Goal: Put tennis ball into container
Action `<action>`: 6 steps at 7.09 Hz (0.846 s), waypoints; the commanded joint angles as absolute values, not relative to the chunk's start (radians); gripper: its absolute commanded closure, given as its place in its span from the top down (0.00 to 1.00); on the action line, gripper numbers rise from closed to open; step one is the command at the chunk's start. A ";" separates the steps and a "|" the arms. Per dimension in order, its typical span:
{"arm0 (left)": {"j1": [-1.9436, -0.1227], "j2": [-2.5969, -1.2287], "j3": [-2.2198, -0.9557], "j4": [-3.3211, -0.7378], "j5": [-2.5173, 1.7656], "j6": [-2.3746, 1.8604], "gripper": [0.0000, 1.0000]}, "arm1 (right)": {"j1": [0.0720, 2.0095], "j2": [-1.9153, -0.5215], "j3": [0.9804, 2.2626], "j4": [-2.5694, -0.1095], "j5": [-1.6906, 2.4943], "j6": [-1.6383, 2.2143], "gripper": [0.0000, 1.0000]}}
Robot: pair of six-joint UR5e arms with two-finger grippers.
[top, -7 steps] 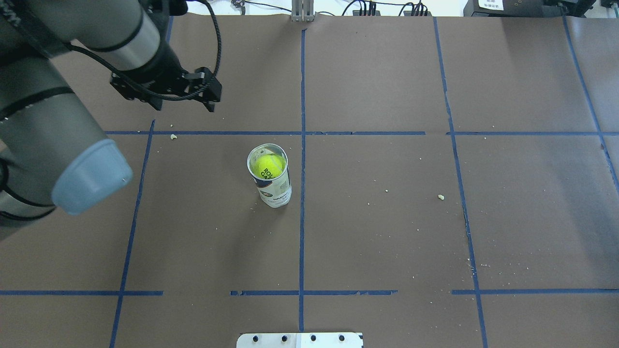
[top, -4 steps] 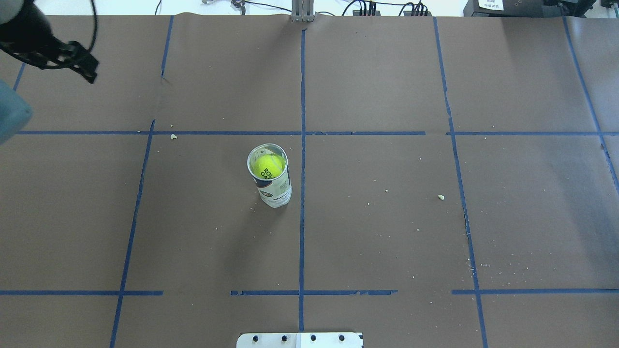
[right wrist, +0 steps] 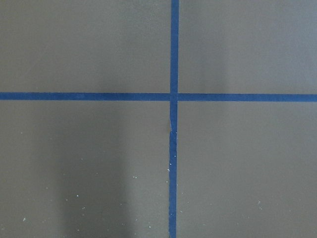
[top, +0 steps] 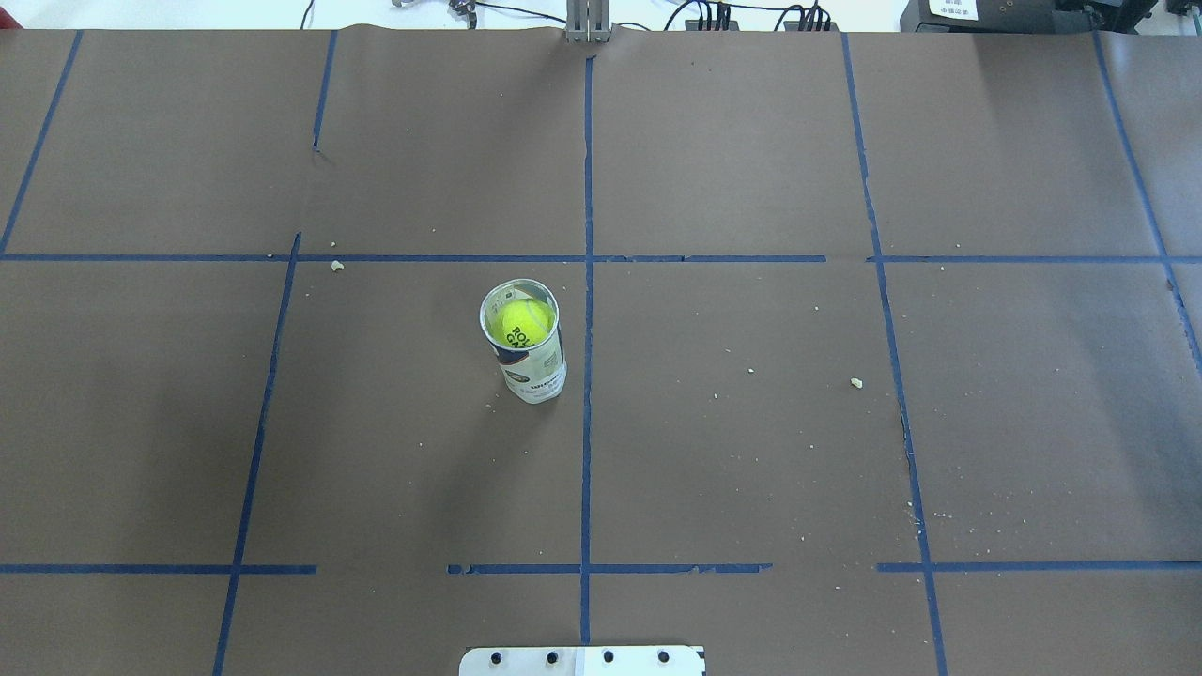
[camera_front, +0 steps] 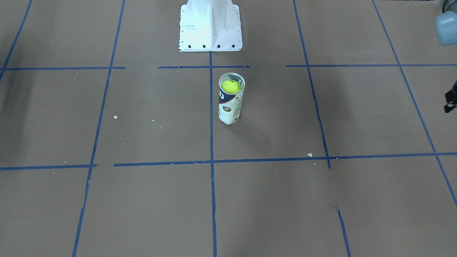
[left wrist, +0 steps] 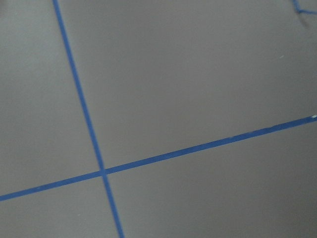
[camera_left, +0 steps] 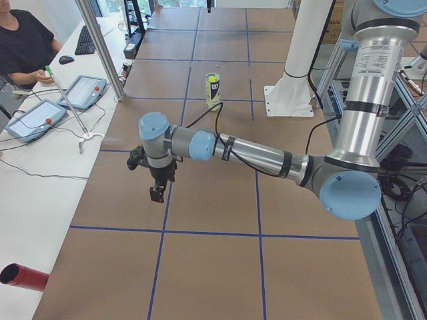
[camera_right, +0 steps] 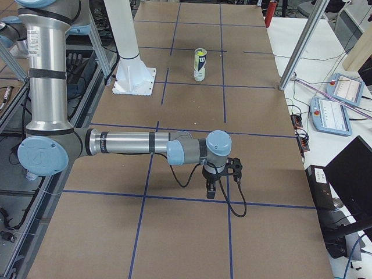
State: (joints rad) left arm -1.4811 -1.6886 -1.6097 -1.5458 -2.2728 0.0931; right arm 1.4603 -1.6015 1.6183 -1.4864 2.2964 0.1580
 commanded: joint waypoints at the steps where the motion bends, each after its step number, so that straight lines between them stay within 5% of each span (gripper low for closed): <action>1: -1.548 -1.661 -1.520 -1.586 -2.296 0.152 1.00 | 1.460 -1.601 1.618 -1.486 2.296 0.158 1.00; 6: -1.571 -1.548 -1.630 -1.502 -2.333 0.149 1.00 | 1.460 -1.601 1.618 -1.486 2.296 0.158 1.00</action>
State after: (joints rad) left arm -1.5678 -1.5604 -1.5937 -1.5499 -2.3307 0.1495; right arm 1.4603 -1.6015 1.6184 -1.4864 2.2964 0.1580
